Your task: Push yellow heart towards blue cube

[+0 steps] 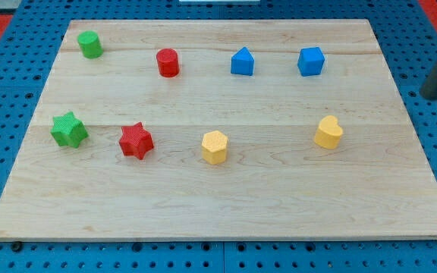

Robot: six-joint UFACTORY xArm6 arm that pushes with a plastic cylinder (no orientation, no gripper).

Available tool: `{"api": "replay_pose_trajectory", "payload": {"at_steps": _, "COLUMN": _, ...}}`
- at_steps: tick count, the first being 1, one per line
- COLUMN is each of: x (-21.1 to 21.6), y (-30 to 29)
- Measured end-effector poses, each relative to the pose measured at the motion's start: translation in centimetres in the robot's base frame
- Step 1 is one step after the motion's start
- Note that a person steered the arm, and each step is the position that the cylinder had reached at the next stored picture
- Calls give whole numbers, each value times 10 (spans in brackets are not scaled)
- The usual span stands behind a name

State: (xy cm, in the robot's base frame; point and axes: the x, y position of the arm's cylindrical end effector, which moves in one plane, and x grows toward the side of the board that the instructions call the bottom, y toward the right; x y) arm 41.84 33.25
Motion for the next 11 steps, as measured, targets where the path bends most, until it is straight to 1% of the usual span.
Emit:
{"api": "replay_pose_trajectory", "payload": {"at_steps": 1, "x": 70, "y": 0}}
{"api": "replay_pose_trajectory", "payload": {"at_steps": 2, "x": 88, "y": -14}}
{"api": "replay_pose_trajectory", "payload": {"at_steps": 3, "x": 88, "y": -43}}
{"api": "replay_pose_trajectory", "payload": {"at_steps": 4, "x": 88, "y": -85}}
{"api": "replay_pose_trajectory", "payload": {"at_steps": 6, "x": 62, "y": -203}}
{"api": "replay_pose_trajectory", "payload": {"at_steps": 7, "x": 55, "y": -224}}
{"api": "replay_pose_trajectory", "payload": {"at_steps": 9, "x": 55, "y": -216}}
{"api": "replay_pose_trajectory", "payload": {"at_steps": 11, "x": 56, "y": -181}}
